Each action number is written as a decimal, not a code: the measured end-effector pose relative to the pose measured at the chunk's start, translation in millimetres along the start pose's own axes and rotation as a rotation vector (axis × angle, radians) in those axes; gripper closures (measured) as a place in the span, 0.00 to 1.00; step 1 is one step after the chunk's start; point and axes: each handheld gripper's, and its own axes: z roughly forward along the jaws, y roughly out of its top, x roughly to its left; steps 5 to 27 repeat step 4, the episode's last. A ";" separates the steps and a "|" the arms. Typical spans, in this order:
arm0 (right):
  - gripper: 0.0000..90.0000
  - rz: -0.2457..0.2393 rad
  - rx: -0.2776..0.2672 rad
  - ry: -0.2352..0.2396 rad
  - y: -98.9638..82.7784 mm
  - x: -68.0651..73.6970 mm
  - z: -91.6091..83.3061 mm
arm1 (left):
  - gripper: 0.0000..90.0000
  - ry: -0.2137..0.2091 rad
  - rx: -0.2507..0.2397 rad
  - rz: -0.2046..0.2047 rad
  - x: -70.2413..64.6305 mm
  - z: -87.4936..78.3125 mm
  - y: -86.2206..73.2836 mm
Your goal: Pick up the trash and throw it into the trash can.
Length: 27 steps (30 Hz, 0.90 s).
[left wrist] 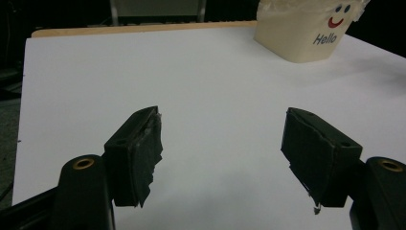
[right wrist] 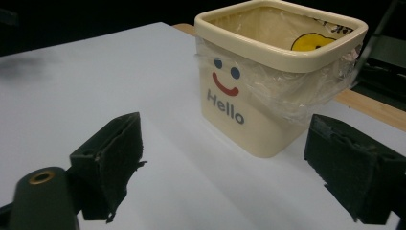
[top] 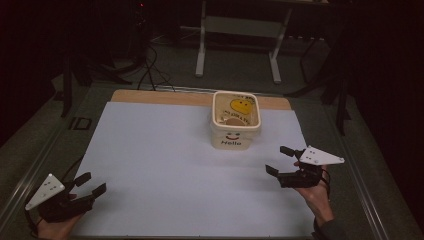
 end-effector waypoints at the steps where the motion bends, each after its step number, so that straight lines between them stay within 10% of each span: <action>1: 0.14 0.000 0.000 -0.001 -0.1 -0.1 0.1 | 0.33 -0.001 -0.001 -0.001 0.1 -0.1 -0.1; 27: 0.14 -0.003 -0.002 0.001 0.0 -0.5 0.2 | 0.33 0.001 -0.003 -0.004 0.8 0.0 0.1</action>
